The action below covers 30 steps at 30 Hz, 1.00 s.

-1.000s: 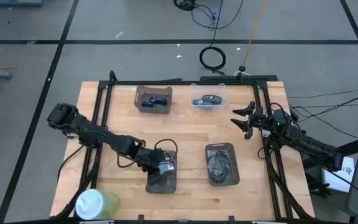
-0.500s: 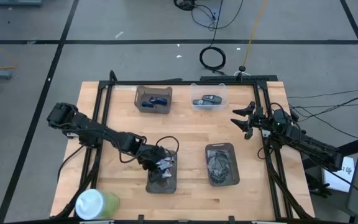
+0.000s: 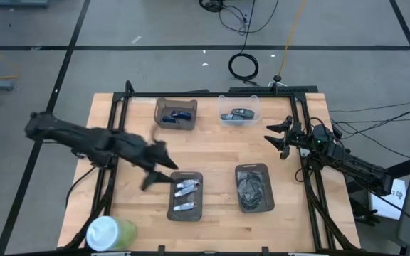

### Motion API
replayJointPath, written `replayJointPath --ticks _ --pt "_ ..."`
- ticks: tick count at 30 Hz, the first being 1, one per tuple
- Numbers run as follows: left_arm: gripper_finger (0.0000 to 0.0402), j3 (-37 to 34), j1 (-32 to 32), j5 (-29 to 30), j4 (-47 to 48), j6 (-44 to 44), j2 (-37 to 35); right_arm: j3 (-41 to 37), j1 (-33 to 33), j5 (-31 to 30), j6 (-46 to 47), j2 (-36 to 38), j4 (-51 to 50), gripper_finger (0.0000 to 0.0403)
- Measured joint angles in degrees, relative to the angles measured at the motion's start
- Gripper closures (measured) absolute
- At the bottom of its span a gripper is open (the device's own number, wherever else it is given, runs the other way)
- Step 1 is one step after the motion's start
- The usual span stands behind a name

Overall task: Pick & Place Travel size toiletries
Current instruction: Return to Home Position

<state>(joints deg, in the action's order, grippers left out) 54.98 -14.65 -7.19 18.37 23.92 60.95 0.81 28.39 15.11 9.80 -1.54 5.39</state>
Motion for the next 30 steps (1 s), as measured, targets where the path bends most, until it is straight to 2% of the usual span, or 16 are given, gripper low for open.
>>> replayJointPath --ticks 4,9,18,22,24,27,30 --pt "0.0146 0.0 -0.2 -0.3 2.6 -10.7 -11.6 0.0 0.0 0.0 0.0 0.0 0.0 0.0187" --pt "0.0146 0.0 -0.5 -0.2 0.4 -13.3 -22.7 0.0 0.0 0.0 0.0 0.0 0.0 0.0184" --pt "0.0146 0.0 -0.5 -0.2 -1.5 -13.7 -33.5 0.0 0.0 0.0 0.0 0.0 0.0 0.0184" --pt "0.0146 0.0 -0.4 -0.2 -0.5 -18.9 -36.5 0.0 0.0 0.0 0.0 0.0 0.0 0.0187" --pt "0.0146 0.0 -0.4 -0.2 4.2 -23.0 -37.8 0.0 0.0 0.0 0.0 0.0 0.0 0.0187" --pt "0.0146 0.0 -0.4 0.3 16.2 -28.2 -40.1 0.0 0.0 0.0 0.0 0.0 0.0 0.0186" --pt "0.0146 0.0 -0.4 1.5 27.0 -30.2 -41.6 0.0 0.0 0.0 0.0 0.0 0.0 0.0184"
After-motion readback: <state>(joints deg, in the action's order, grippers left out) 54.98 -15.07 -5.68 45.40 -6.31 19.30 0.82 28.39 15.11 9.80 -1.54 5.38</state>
